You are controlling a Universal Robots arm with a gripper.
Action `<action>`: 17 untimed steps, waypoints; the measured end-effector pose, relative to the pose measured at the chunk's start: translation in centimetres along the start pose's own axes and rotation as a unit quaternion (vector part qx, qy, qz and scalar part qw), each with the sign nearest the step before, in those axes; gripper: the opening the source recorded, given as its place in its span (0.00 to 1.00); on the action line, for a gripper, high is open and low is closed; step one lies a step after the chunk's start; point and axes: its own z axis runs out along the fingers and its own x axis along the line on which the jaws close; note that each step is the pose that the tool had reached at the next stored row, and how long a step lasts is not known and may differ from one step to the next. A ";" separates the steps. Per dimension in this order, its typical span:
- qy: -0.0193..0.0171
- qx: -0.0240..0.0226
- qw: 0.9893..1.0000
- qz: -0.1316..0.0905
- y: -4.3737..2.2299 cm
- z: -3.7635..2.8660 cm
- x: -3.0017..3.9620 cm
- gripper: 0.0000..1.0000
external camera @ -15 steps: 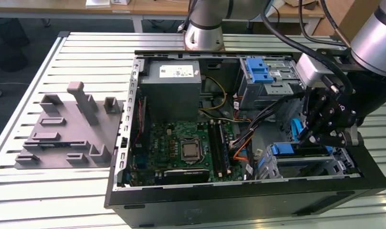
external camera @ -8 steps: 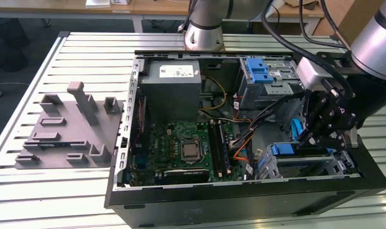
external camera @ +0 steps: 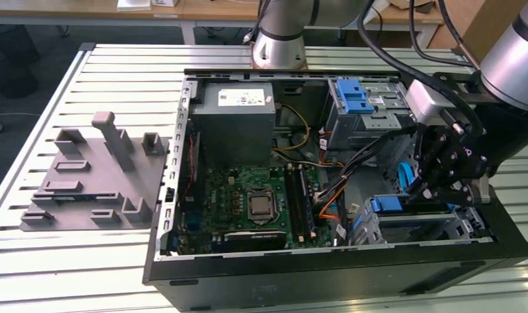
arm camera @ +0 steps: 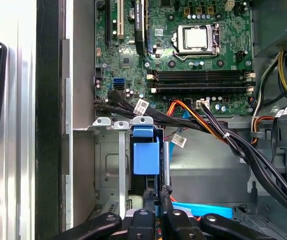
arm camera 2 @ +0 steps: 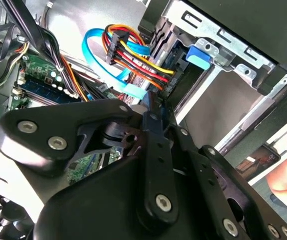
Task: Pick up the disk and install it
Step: 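Insert the second disk wire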
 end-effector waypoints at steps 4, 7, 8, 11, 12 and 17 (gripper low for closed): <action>0.000 0.000 1.000 0.000 -0.01 0.00 0.00 0.24; 0.000 0.000 1.000 0.000 -0.01 -0.07 0.01 0.24; 0.000 0.000 1.000 0.000 -0.01 -0.10 0.00 0.24; 0.000 0.000 1.000 0.000 0.00 -0.27 0.00 0.24; 0.000 -0.001 1.000 0.000 0.00 -0.34 0.00 0.24; 0.000 -0.001 1.000 0.000 0.02 -0.75 0.01 0.24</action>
